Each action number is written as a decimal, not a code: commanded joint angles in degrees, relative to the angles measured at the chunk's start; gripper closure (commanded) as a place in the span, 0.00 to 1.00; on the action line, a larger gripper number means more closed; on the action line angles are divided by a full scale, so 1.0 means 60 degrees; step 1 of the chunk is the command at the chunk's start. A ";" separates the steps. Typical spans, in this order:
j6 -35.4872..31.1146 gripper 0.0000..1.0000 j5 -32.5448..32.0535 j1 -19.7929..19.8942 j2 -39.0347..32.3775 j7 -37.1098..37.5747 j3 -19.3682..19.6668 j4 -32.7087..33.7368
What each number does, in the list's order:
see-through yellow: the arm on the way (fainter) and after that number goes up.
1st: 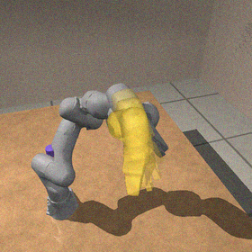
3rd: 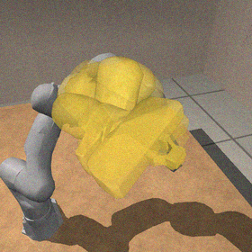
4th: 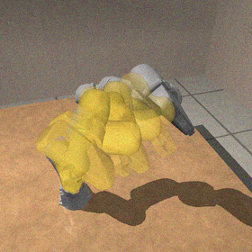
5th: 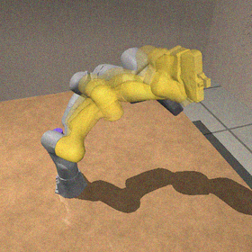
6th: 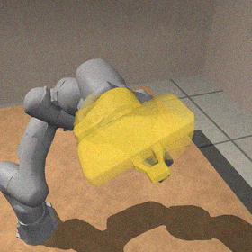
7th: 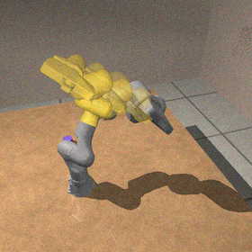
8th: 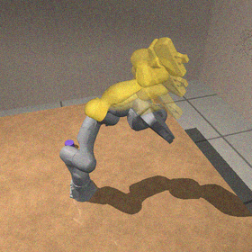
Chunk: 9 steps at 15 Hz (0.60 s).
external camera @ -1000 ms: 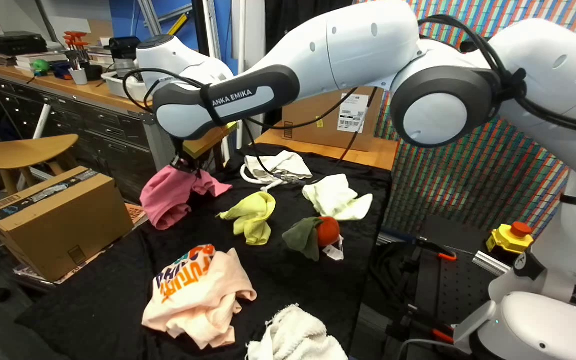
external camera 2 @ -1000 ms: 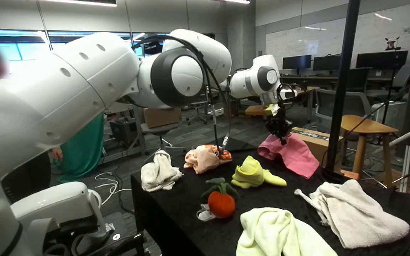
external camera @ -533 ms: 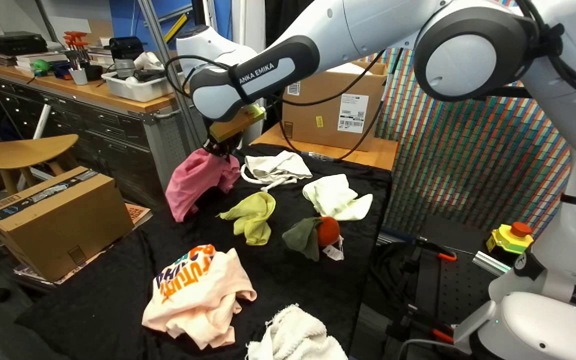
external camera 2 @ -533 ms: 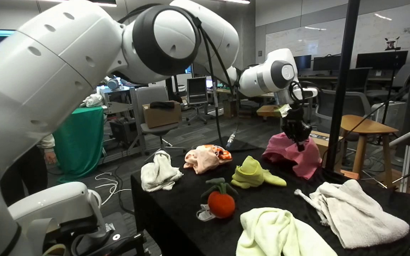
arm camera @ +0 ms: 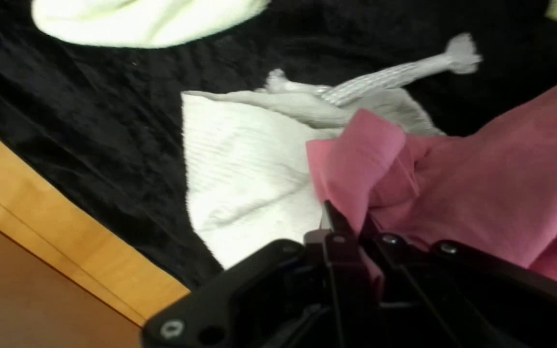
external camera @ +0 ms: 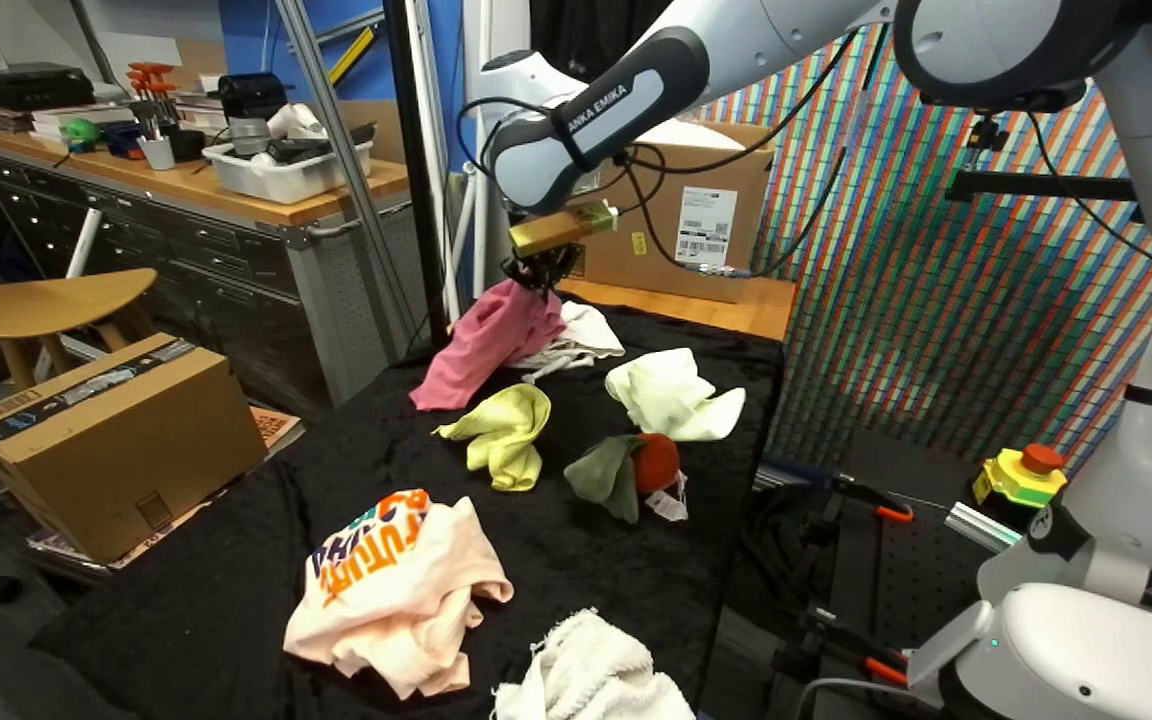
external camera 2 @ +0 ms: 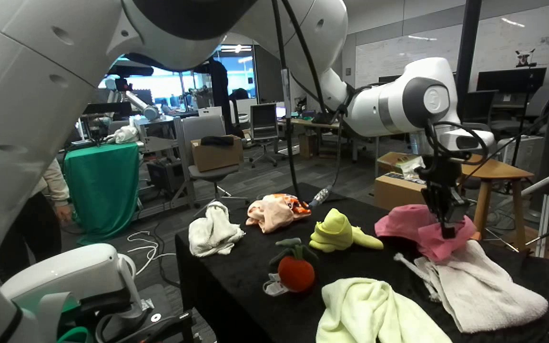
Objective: Pile the rope, radish, t-shirts and towels together on the table
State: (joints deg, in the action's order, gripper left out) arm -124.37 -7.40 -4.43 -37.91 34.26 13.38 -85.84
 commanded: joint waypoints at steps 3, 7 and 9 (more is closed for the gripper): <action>-0.1189 0.97 0.0381 0.0873 0.2130 0.1152 0.0426 -0.2871; -0.1630 0.97 0.0568 0.1221 0.2539 0.1839 0.0492 -0.3304; -0.1791 0.97 0.0462 0.1212 0.2491 0.1956 0.0389 -0.3235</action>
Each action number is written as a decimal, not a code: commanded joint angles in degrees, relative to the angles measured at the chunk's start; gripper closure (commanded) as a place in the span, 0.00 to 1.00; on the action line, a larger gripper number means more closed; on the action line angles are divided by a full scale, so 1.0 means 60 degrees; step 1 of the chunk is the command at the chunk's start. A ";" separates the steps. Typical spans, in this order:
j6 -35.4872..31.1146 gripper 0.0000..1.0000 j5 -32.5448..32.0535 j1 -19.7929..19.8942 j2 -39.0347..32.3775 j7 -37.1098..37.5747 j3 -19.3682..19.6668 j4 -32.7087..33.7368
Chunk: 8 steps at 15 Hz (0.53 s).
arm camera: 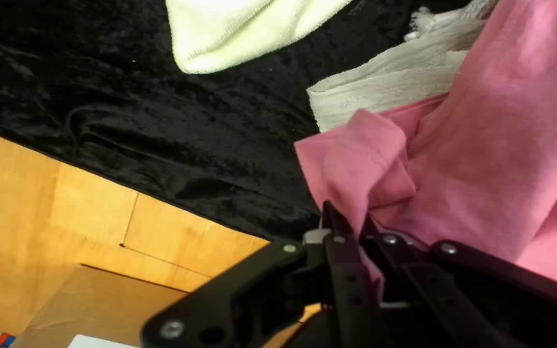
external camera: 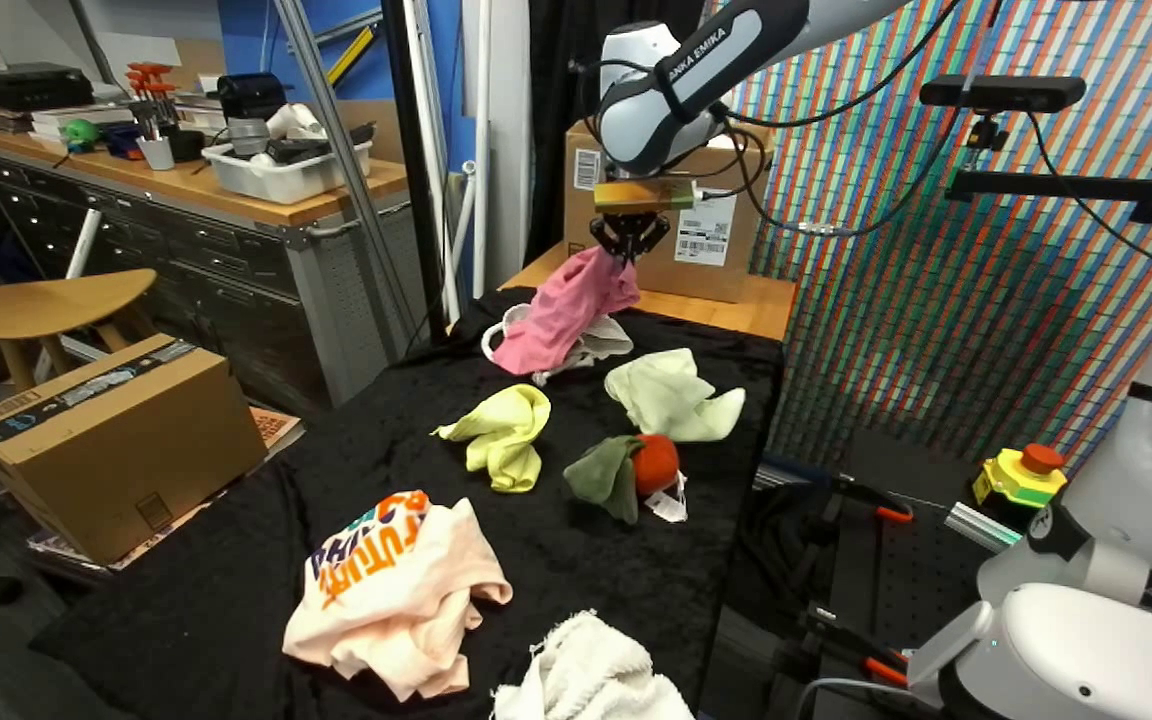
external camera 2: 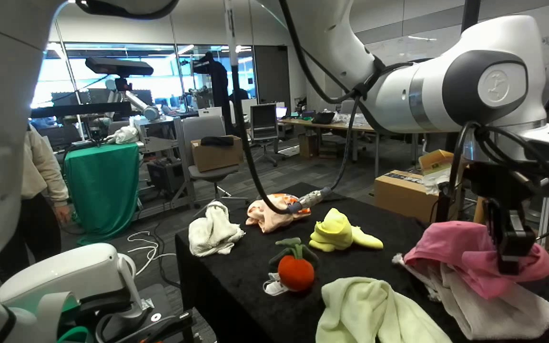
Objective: Pile the rope, radish, t-shirts and towels together on the table
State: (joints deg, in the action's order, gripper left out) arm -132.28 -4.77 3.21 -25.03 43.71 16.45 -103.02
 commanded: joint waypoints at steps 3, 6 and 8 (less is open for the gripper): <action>-0.0606 0.98 0.0034 -0.0207 0.0039 0.0382 -0.0404 -0.0063; -0.0554 0.97 0.0033 -0.0506 -0.0480 0.0603 -0.0737 0.0457; -0.0410 0.97 0.0005 -0.0680 -0.0770 0.0758 -0.0867 0.0757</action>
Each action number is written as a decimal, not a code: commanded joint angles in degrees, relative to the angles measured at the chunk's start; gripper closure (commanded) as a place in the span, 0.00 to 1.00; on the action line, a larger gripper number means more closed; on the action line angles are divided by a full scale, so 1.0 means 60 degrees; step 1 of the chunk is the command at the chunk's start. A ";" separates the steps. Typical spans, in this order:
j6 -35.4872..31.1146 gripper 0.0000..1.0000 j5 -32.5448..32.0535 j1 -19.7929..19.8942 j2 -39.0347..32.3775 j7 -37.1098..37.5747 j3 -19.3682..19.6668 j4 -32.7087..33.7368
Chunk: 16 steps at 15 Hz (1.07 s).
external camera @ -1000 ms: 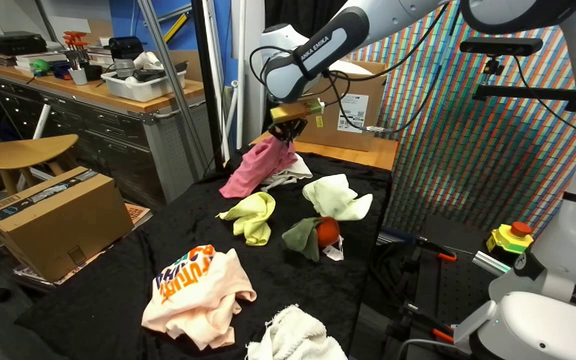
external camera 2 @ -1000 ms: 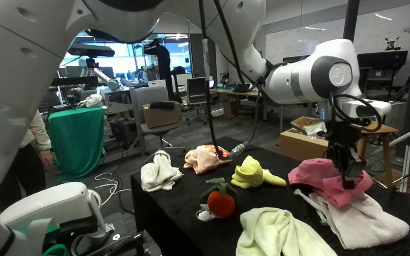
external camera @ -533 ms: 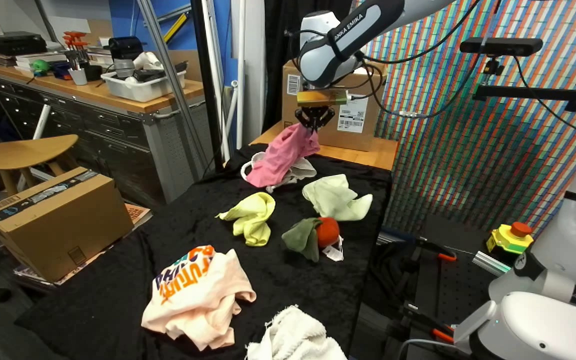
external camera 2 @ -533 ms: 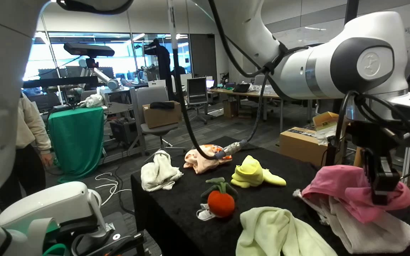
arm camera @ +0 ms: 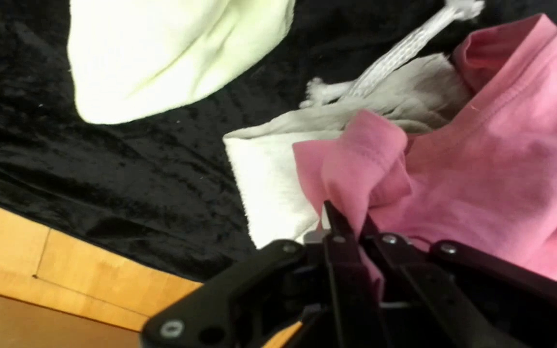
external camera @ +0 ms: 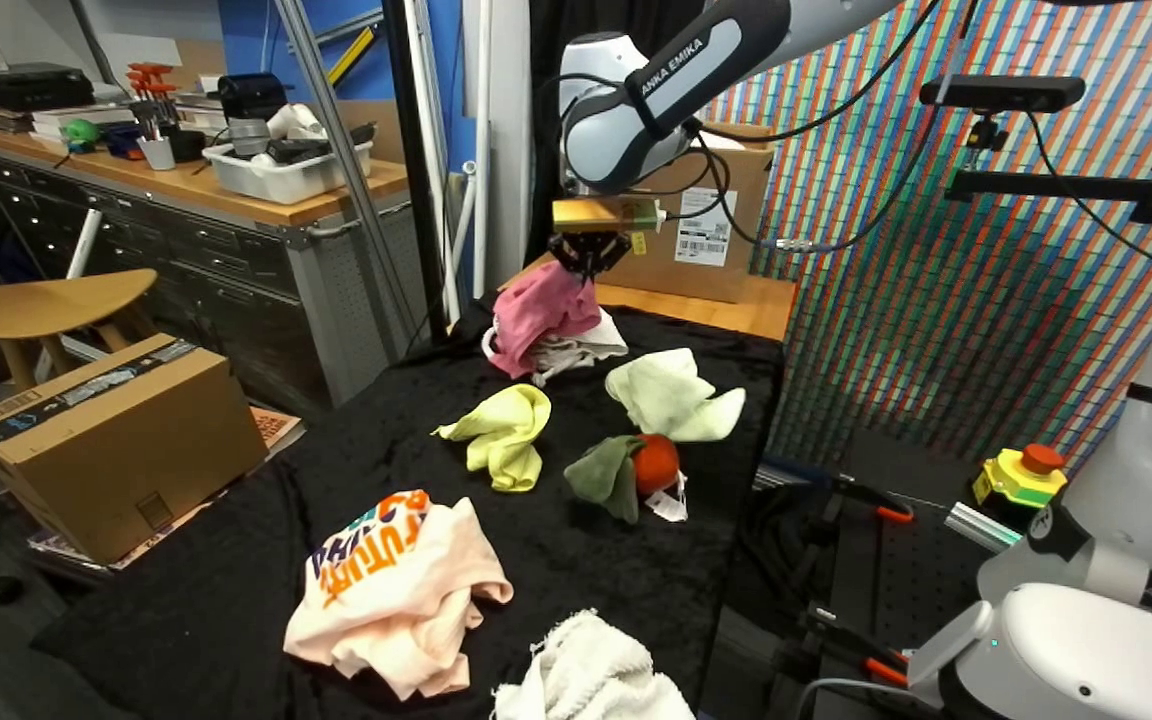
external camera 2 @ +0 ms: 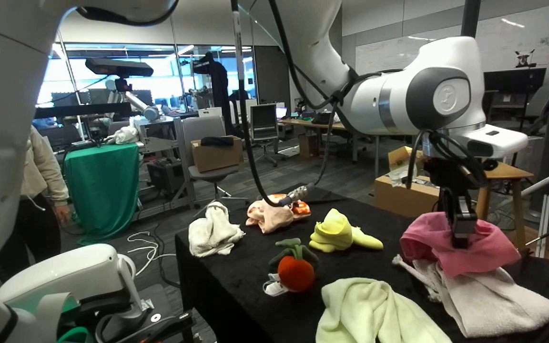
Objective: Pile the rope, radish, t-shirts and towels together on the table
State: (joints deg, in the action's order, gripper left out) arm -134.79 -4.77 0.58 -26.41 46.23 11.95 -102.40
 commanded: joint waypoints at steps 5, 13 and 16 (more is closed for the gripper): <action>0.0337 0.97 0.0074 -0.0345 -0.1150 0.0586 -0.0127 0.1215; 0.0883 0.97 0.0376 0.0149 -0.1928 0.0818 0.0081 0.1883; 0.1081 0.69 0.0390 0.0226 -0.2092 0.0793 0.0104 0.2104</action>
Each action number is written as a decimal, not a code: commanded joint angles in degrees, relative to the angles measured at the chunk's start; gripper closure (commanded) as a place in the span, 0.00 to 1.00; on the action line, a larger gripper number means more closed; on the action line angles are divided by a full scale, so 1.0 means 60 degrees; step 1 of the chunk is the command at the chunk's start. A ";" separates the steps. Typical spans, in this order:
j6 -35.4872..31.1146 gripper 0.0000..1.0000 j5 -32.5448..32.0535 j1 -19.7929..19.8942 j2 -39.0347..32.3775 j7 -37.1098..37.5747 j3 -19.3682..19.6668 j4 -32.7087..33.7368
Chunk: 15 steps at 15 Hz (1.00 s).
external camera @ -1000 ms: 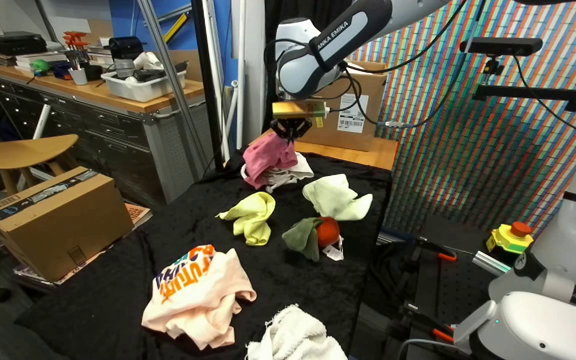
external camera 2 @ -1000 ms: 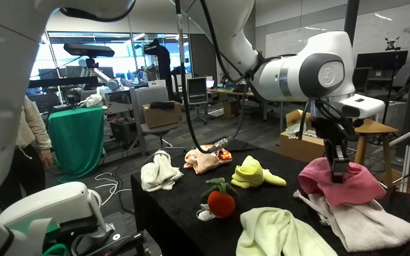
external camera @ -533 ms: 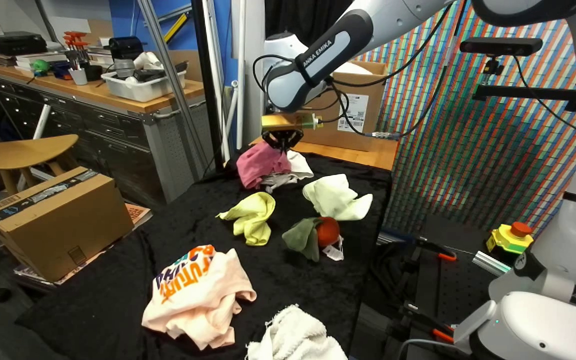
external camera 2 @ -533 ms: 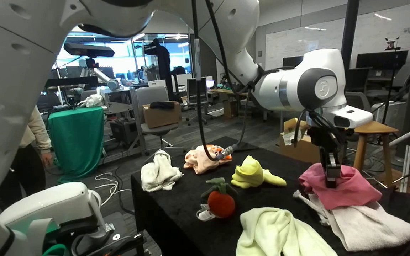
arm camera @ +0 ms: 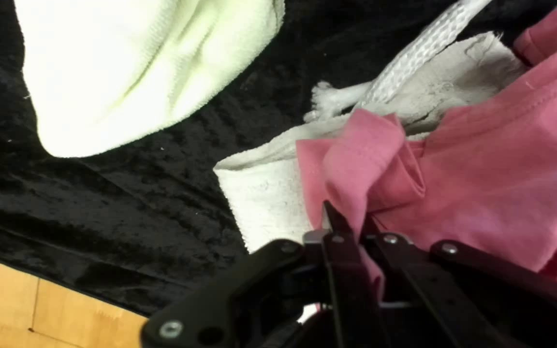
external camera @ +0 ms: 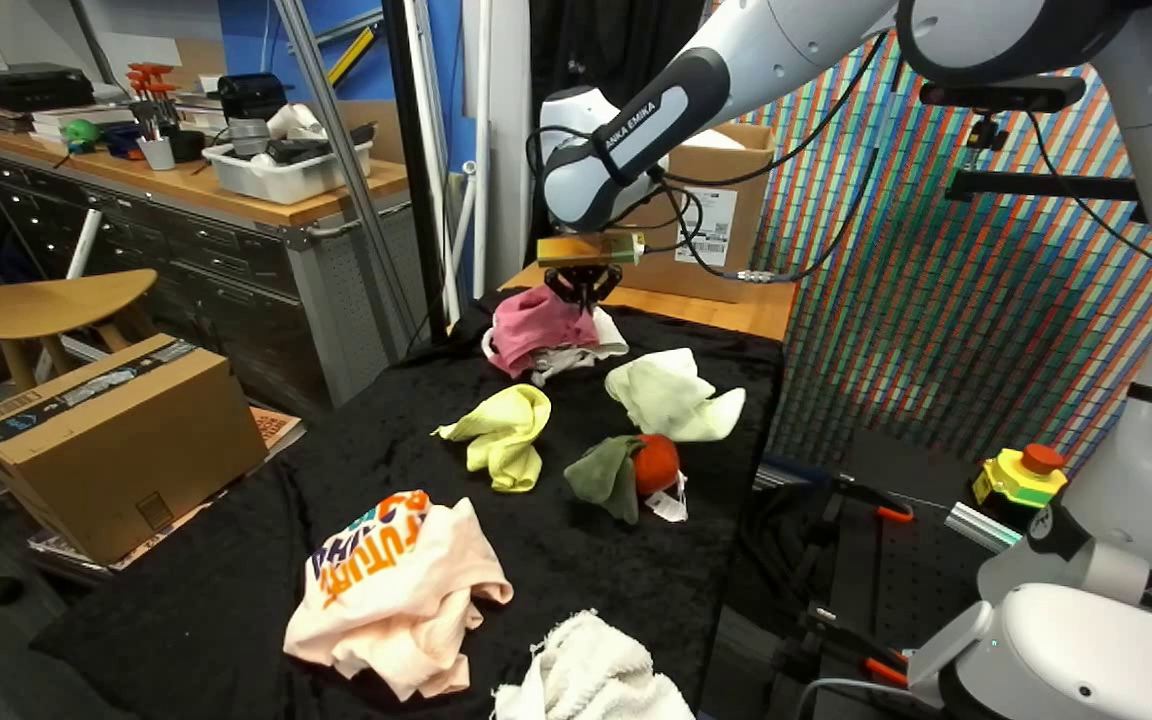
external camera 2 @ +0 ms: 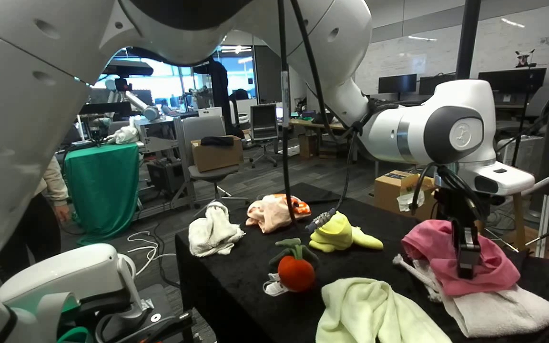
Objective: Pile the rope, radish, t-shirts and towels together on the table
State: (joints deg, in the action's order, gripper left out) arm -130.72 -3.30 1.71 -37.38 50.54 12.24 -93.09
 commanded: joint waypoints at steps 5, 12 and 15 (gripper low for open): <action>0.0832 0.44 -0.0104 -0.0028 0.0157 -0.0309 0.0033 0.0281; 0.1402 0.00 -0.0229 0.0023 0.1557 -0.1888 -0.0121 -0.0863; 0.1602 0.00 -0.0267 0.0014 0.2108 -0.2762 -0.0229 -0.1422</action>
State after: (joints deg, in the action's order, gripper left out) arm -122.08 -4.00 1.73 -29.89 38.85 11.86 -96.59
